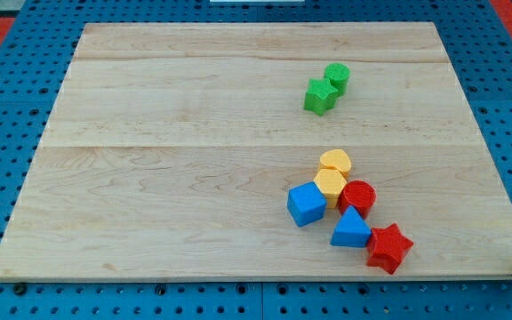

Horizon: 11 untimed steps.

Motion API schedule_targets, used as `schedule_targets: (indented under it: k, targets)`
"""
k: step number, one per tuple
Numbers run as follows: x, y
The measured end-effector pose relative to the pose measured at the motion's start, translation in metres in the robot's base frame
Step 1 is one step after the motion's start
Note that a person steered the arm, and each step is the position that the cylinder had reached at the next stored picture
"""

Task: Push the red star up a bit

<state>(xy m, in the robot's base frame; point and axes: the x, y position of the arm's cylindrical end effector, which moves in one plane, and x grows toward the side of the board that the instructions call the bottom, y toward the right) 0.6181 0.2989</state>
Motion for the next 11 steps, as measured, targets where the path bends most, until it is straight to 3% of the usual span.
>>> schedule_targets:
  k: [2,4,7,8,9,11]
  targets:
    - [0.001,-0.041]
    - [0.001,-0.14]
    - [-0.013,-0.222]
    - [-0.026,-0.211]
    - [-0.005,-0.162]
    - [0.0,-0.146]
